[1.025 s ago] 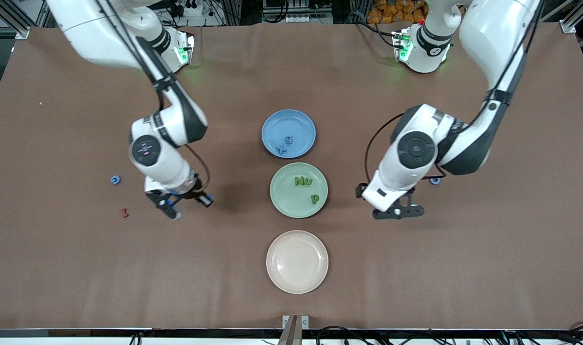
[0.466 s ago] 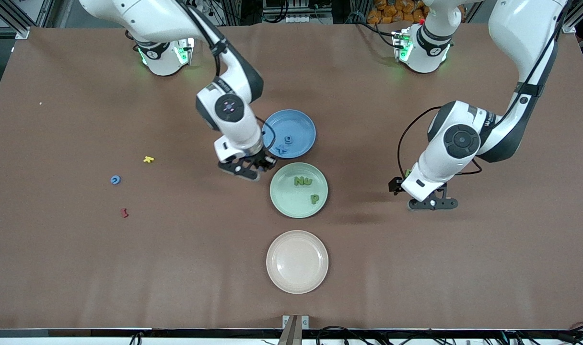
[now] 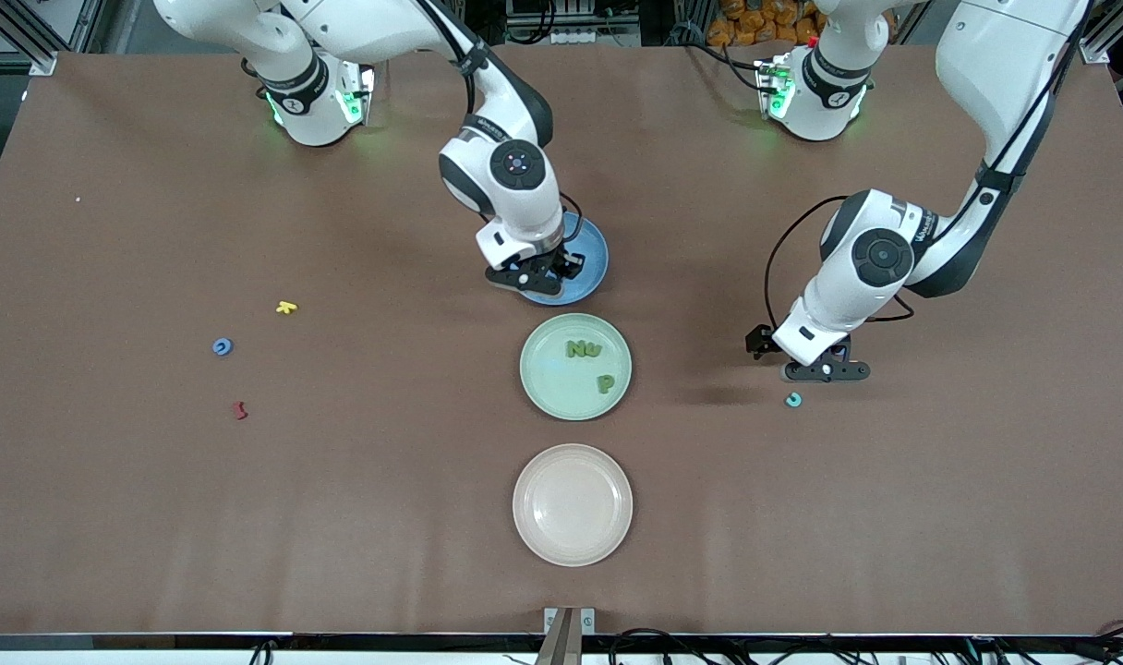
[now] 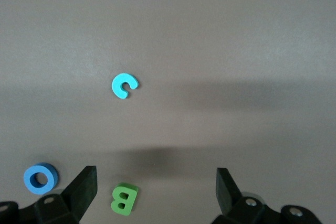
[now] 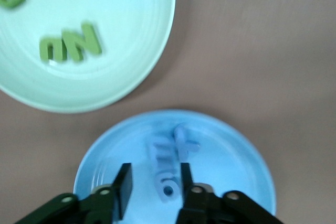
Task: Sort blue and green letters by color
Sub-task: 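Place the blue m on the blue plate while the left gripper reaches green B, then grasp the green B with the left gripper while the right gripper grasps blue G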
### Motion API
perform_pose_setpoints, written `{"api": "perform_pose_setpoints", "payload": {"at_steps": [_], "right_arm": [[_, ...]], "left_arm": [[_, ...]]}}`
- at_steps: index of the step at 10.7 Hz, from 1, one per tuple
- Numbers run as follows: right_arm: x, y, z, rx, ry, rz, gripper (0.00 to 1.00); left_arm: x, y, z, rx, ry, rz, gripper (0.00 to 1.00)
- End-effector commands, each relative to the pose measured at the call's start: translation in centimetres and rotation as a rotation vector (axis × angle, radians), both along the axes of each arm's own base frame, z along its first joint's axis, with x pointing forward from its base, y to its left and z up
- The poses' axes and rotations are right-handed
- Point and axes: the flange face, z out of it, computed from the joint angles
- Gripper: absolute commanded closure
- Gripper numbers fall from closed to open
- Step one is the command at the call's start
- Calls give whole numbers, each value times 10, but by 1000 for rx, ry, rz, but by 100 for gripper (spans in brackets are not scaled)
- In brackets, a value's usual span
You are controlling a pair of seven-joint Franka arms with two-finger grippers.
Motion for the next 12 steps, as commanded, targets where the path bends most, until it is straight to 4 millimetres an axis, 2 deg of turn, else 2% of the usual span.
{"api": "perform_pose_setpoints", "payload": {"at_steps": [1,2,4,9,11,12], "right_arm": [[-17,18,7,21,14,-30,0],[-10,14,11,23,8,-30,0],[18,-13,18,15,6,-66,0],[110,-134,40,-33,24,-58,0],[134,-199,40,-60,12,16,0],[147,-231,41,-66,8,37,0]], "left_arm": [[-11,2,-7,4,6,-16,0],[-19,2,-15,9,27,-20,0],[-30,0,-20,31,34,-70,0],[-40,5,-31,65,41,-179,0],[-41,17,-36,64,55,-195,0],[-41,17,-37,63,55,-202,9]]}}
